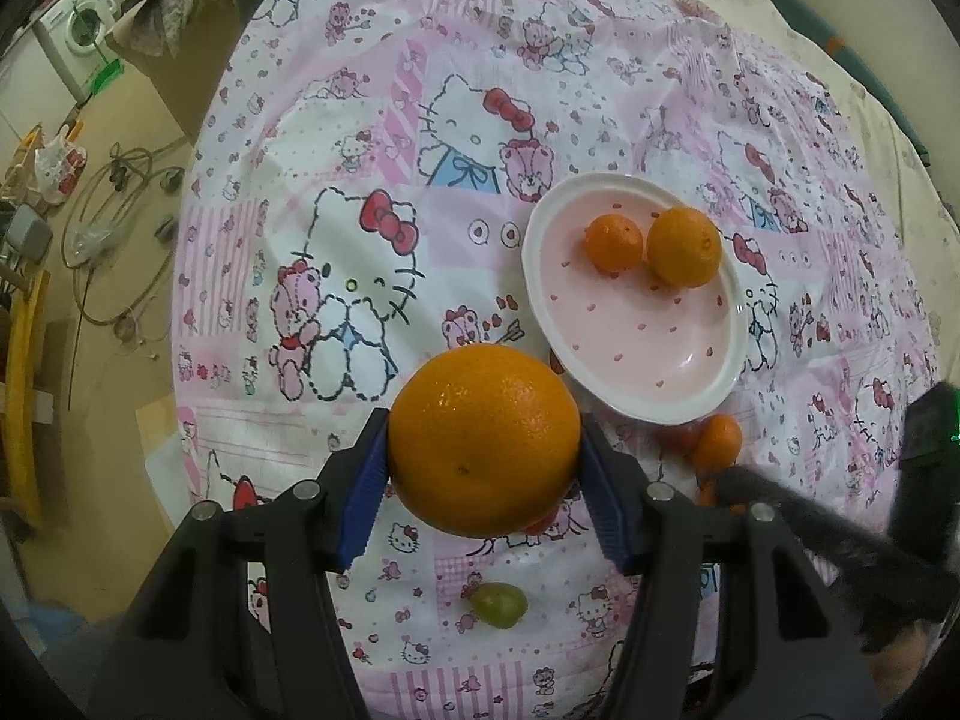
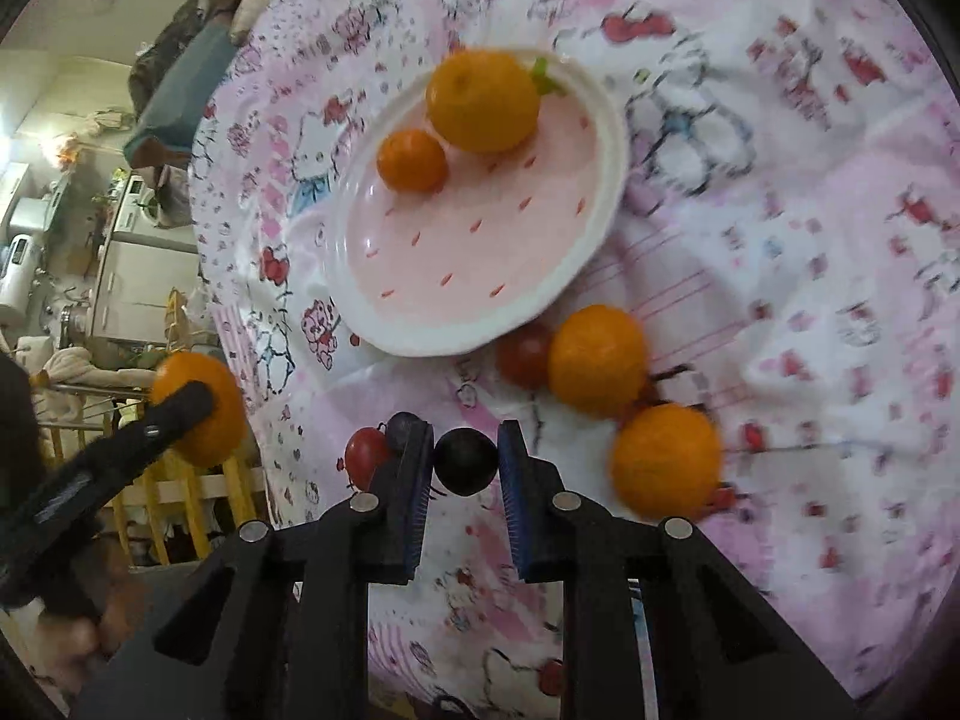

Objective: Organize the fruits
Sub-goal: 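Lower the orange onto the plate and open the left gripper while the right carries the dark grape over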

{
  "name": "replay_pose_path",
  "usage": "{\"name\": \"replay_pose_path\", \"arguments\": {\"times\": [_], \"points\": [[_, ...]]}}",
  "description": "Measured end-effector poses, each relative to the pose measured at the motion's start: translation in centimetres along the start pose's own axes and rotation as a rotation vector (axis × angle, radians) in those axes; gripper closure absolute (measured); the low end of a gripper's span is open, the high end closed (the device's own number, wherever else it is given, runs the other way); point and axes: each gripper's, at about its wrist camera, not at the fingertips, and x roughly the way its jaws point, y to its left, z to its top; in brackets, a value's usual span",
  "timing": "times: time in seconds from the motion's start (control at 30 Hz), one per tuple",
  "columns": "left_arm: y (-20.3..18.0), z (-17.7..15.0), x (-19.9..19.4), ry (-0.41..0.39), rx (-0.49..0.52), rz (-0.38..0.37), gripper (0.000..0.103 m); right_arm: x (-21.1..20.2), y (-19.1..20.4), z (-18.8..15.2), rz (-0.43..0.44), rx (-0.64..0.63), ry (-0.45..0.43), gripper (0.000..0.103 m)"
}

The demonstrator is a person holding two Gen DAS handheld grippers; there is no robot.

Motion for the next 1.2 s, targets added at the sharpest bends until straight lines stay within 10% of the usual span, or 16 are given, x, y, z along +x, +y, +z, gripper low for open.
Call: {"name": "replay_pose_path", "arguments": {"times": [0.43,1.2], "points": [[-3.5,3.0,2.7,0.018,0.039,-0.023,0.048,-5.4,-1.9,6.4,-0.012,-0.094,-0.107,0.080],[-7.8,6.7,10.9,0.139,0.096,-0.044,0.047,1.1,-2.3,12.8,0.026,-0.173,-0.036,0.080]]}}
